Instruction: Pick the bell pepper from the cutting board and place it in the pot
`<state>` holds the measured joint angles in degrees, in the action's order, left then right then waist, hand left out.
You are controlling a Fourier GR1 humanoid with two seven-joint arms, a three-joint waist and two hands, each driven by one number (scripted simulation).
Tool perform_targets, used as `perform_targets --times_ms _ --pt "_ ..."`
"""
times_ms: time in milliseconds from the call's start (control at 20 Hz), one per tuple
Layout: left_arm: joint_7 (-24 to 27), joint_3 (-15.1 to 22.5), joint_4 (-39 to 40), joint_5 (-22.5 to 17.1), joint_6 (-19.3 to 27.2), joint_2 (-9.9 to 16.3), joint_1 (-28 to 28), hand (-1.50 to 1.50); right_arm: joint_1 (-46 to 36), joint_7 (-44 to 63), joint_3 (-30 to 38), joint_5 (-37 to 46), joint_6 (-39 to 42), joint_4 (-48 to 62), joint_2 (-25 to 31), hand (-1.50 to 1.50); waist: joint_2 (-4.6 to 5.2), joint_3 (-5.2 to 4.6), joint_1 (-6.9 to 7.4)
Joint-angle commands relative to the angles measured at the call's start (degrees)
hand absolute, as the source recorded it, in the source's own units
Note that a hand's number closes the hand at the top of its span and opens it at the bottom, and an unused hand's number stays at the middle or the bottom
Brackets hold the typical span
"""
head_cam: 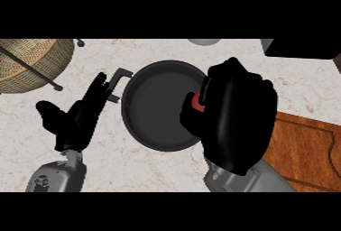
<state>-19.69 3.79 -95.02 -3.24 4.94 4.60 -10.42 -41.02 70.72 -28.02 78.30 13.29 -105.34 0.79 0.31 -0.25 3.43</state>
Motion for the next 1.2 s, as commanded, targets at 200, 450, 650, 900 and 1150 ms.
perform_targets --times_ms 200,450,650,900,1150 --pt "0.53 -0.02 1.47 -0.02 -0.35 -0.28 -1.13 0.00 -8.72 13.67 3.19 -13.48 -3.61 16.20 -0.75 1.50 0.24 0.11 0.58" --pt "0.23 -0.47 0.07 -0.55 -0.71 0.27 -0.35 0.00 -6.12 14.50 9.65 -17.45 -14.08 18.39 -0.75 -1.50 0.32 0.20 1.32" --pt "-0.38 0.54 -0.32 -0.87 -1.36 -0.19 -0.61 0.00 -6.06 13.94 10.20 -21.73 -22.99 18.81 -0.75 -1.50 0.31 0.25 1.67" --pt "-1.60 -0.69 -1.69 -1.04 -0.64 0.44 -0.86 0.00 -8.48 8.76 11.74 -15.06 -33.21 18.36 -0.76 -1.50 -0.10 0.28 0.83" --pt "0.43 -2.04 0.50 -1.18 -1.51 1.61 0.32 0.00 -9.10 8.01 14.02 -5.31 -40.27 15.72 -0.76 -1.50 -0.26 0.19 -0.89"
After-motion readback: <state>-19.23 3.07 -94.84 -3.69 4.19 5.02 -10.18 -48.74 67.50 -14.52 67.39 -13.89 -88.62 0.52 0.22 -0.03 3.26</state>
